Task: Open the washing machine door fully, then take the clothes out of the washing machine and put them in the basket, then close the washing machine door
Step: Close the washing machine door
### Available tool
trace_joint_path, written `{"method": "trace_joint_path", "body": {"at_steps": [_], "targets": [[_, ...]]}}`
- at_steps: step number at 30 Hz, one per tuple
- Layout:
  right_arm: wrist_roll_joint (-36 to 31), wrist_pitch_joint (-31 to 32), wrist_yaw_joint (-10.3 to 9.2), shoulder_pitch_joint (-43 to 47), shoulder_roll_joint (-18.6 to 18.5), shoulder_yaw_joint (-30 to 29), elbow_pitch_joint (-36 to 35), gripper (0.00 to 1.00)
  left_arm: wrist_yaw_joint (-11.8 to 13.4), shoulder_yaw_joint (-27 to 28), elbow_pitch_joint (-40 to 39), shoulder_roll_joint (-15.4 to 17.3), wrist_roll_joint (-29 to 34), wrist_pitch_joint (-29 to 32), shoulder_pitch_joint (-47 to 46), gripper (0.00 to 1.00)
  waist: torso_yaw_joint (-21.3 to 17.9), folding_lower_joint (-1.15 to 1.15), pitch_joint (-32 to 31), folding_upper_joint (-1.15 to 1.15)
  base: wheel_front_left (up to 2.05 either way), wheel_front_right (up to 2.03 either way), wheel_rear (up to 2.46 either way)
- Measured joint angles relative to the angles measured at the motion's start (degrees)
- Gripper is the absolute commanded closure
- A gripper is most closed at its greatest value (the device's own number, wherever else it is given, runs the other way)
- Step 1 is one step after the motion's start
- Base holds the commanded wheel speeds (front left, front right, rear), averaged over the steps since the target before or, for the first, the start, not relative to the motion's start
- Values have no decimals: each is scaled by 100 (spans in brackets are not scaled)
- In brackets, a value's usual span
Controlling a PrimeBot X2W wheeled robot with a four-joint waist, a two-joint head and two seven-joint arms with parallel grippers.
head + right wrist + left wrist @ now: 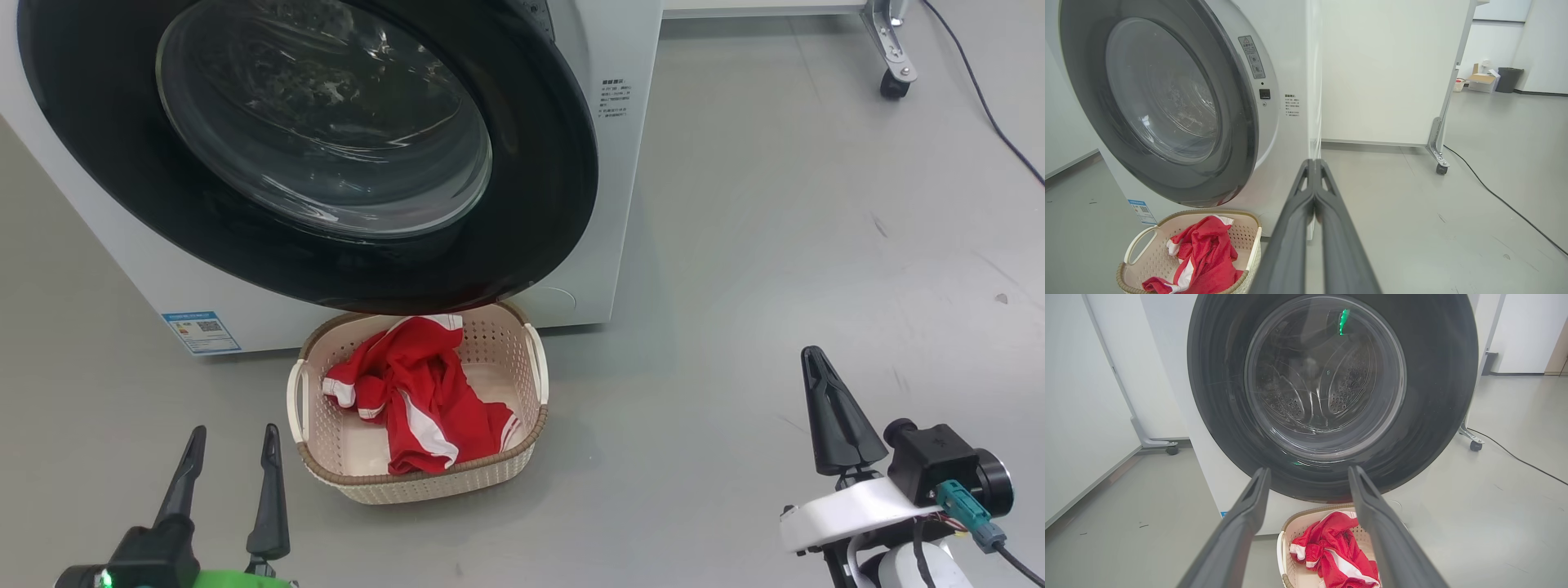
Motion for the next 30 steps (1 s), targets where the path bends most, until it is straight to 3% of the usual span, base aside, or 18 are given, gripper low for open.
{"method": "trace_joint_path", "body": {"at_steps": [13, 30], "targets": [[-42, 75, 67, -32, -151, 71, -60, 100, 8, -53, -56, -102, 178, -2, -18, 0, 112, 0, 82, 0, 0, 0, 0], [-296, 487, 498, -1083, -514, 413, -103, 100, 9, -297, -234, -292, 322, -11, -420, 0, 686, 0, 571, 0, 0, 0, 0]]}}
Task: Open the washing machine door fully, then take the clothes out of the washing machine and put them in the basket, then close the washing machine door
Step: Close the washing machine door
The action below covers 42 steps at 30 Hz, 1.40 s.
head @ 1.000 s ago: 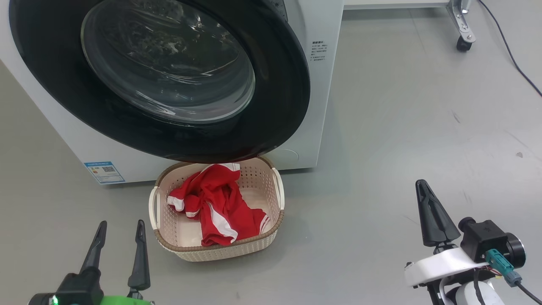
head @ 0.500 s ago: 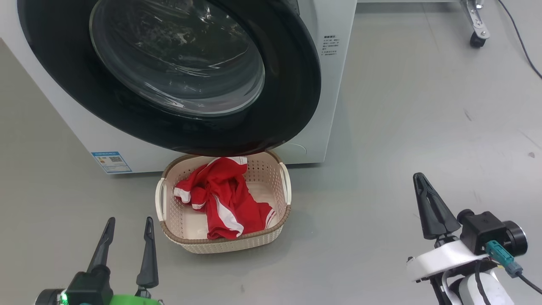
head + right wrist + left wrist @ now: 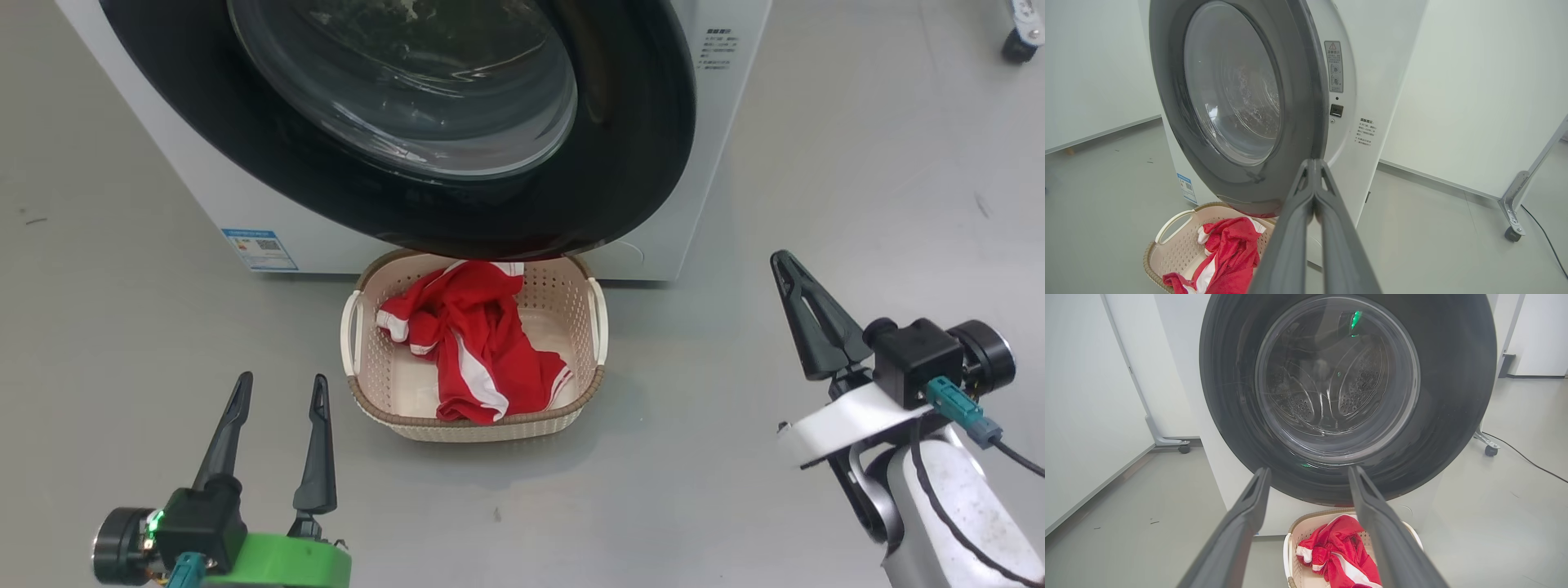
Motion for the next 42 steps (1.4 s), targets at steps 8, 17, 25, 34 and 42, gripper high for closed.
{"method": "trace_joint_path", "body": {"at_steps": [8, 17, 25, 34, 42], "targets": [[-13, 232, 96, -836, -76, 37, 101, 100, 2, -151, -26, -83, 37, -41, -310, 0, 377, 0, 338, 0, 0, 0, 0], [-5, 475, 171, -1775, -132, 154, 433, 100, 18, -291, 7, -160, 37, -48, -585, 0, 791, 0, 694, 0, 0, 0, 0], [75, 532, 218, -2509, -176, 155, 757, 100, 18, -299, 64, -178, 37, -49, -692, 0, 1035, 0, 942, 0, 0, 0, 0], [176, 602, 238, -3083, -185, 133, 1117, 100, 42, -308, 121, -192, 85, -51, -878, 0, 1141, 0, 1139, 0, 0, 0, 0], [271, 628, 270, -3505, -219, 175, 1432, 100, 42, -328, 126, -208, 86, -51, -1011, 0, 1224, 0, 1237, 0, 0, 0, 0]]}}
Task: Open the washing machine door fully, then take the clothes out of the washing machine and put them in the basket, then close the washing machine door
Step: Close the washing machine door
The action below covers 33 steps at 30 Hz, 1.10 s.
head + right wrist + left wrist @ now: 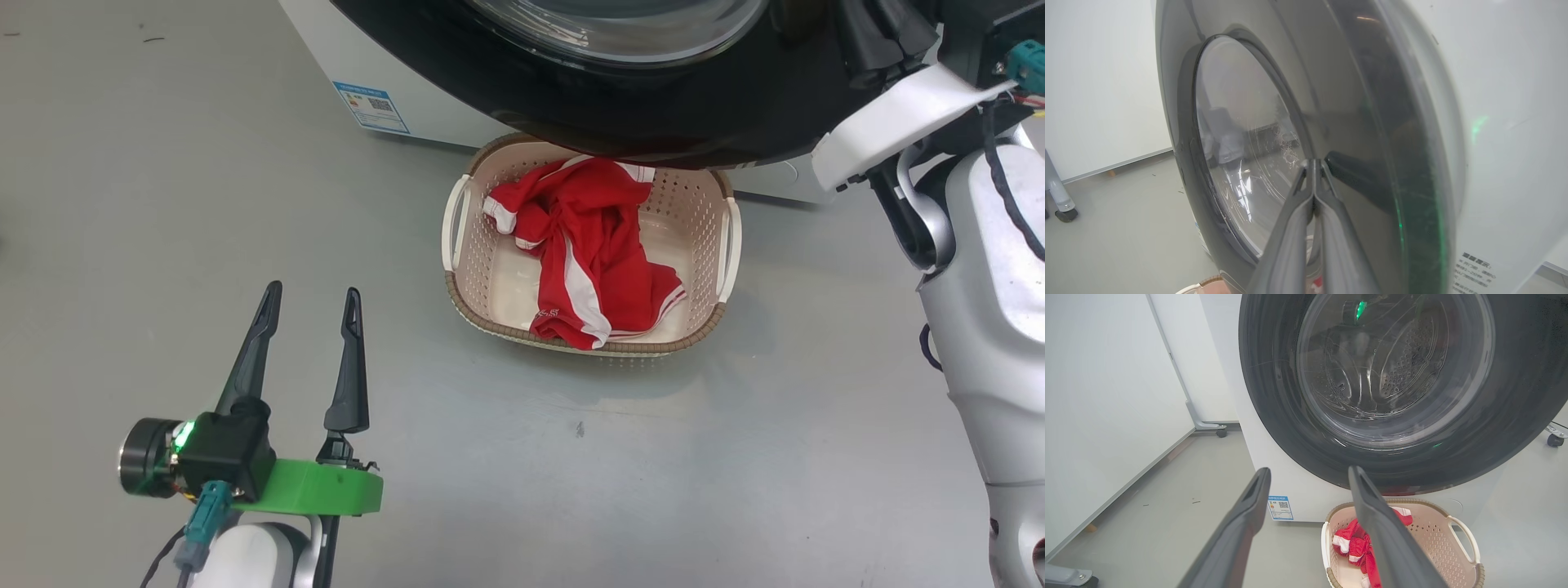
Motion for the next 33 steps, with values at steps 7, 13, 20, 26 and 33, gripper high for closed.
{"method": "trace_joint_path", "body": {"at_steps": [7, 13, 20, 26, 33], "targets": [[142, 114, 18, -415, -68, -88, 318, 100, 0, -118, -1, -9, 0, -16, -34, 0, 84, 0, 56, 0, 0, 0, 0], [265, 199, 19, -834, -90, -218, 631, 100, 0, -153, 1, -14, 0, -16, -105, 0, 156, 0, 157, 0, 0, 0, 0], [453, 232, 49, -1205, -178, -448, 946, 100, 0, -252, -12, -21, -46, -16, -234, 0, 262, 0, 268, 0, 0, 0, 0], [501, 164, 59, -1338, -158, -437, 1196, 100, 0, -246, -20, -24, -91, -16, -255, 0, 298, 0, 309, 0, 0, 0, 0], [561, 38, 59, -1407, -94, -353, 1399, 100, 1, -236, -20, -25, -118, -16, -273, 0, 276, 0, 327, 0, 0, 0, 0]]}}
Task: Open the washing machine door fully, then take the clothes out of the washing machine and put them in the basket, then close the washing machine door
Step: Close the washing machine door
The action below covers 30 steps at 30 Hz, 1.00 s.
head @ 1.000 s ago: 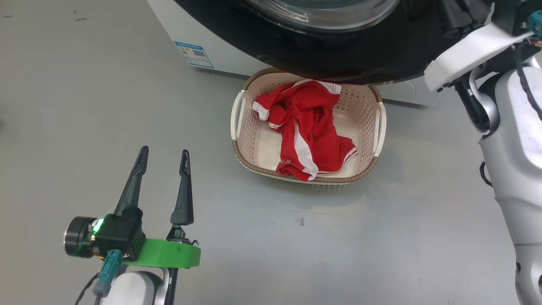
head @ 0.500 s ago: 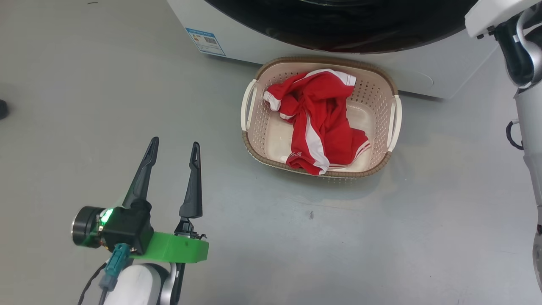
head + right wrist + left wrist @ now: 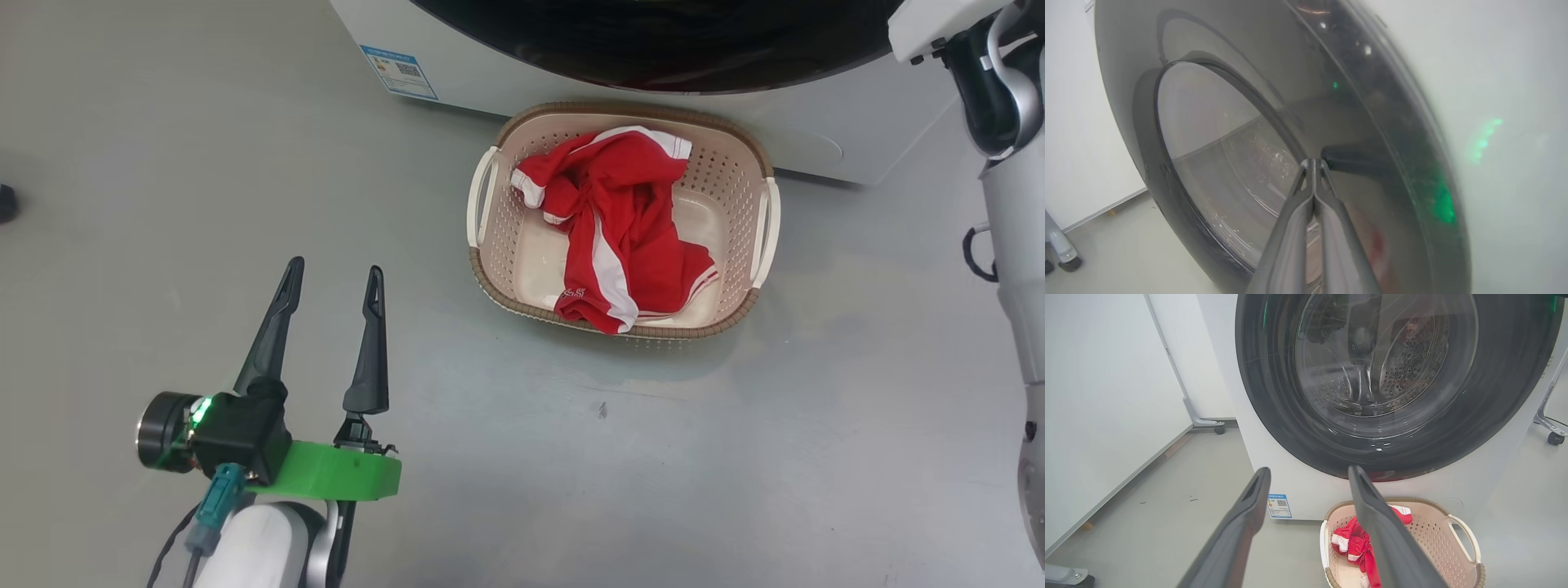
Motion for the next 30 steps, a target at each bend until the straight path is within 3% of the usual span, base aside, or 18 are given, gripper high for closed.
{"method": "trace_joint_path", "body": {"at_steps": [7, 19, 21, 22, 23, 30], "targets": [[211, -407, -10, 86, 127, 359, 29, 100, 0, 152, 54, -12, 1, -1, -29, 0, -88, 0, -71, 0, 0, 0, 0], [447, -1027, -10, 1044, 140, 809, -186, 100, 1, 307, 181, -14, 113, -24, -18, 0, -328, 0, -425, 0, 0, 0, 0], [497, -1053, -10, 1258, 159, 838, -196, 55, 2, 314, 208, -15, 118, -24, -8, 0, -388, 0, -496, 0, 0, 0, 0], [535, -1057, -10, 1375, 169, 842, -193, 19, 2, 319, 227, -15, 119, -24, 2, 0, -421, 0, -534, 0, 0, 0, 0], [542, -1059, -10, 1493, 172, 861, -190, 0, 2, 328, 249, -15, 121, -24, 20, 0, -452, 0, -573, 0, 0, 0, 0], [592, -1109, -10, 2184, 276, 787, -174, 0, 2, 455, 296, -13, 136, -24, 221, 0, -693, 0, -870, 0, 0, 0, 0]]}}
